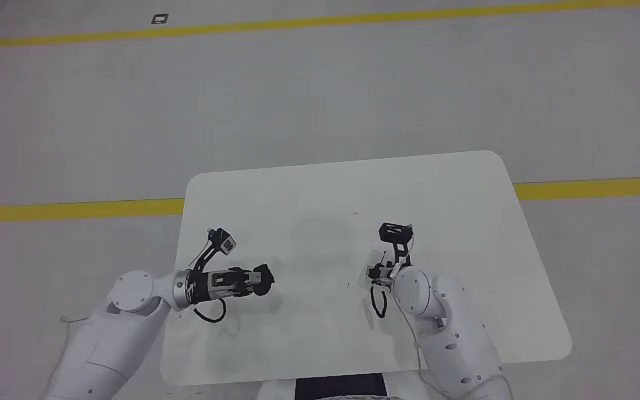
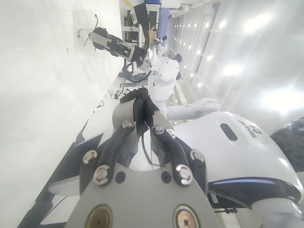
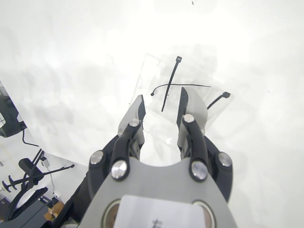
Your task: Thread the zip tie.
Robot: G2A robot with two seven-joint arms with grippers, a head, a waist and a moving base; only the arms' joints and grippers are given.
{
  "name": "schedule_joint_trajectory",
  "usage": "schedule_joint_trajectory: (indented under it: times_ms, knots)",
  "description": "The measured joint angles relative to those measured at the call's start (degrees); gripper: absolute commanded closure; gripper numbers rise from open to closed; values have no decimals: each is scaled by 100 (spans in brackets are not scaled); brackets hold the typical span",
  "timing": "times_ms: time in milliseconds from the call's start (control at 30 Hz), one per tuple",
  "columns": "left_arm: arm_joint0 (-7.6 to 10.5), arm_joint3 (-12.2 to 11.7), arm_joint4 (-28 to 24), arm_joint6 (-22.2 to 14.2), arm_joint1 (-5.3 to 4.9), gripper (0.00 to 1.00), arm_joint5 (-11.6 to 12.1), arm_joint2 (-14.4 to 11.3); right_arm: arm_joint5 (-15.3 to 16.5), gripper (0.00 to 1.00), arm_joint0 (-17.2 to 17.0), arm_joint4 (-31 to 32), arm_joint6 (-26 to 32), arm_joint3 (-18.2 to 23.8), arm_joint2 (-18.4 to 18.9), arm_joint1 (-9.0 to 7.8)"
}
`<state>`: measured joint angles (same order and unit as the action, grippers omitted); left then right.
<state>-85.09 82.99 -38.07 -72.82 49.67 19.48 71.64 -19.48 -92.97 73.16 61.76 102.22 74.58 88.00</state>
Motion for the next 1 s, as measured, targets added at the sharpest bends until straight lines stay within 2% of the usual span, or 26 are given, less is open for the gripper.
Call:
schedule_joint_trajectory:
  times_ms: [267,500,533,567,633,1000]
  knots:
    - [0,0,0,0,0,100,0,0,0,81,60,-46,-29,-111,-46,10]
    - [0,0,0,0,0,100,0,0,0,82,132,-110,-71,-247,-52,10]
    - [0,0,0,0,0,100,0,0,0,85,147,-128,-76,-277,-53,10]
    - [0,0,0,0,0,100,0,0,0,100,158,-136,-80,-298,-54,10]
    - [0,0,0,0,0,100,0,0,0,100,173,-142,-92,-314,-56,8]
    - [0,0,0,0,0,100,0,0,14,100,-153,-303,18,410,124,-46]
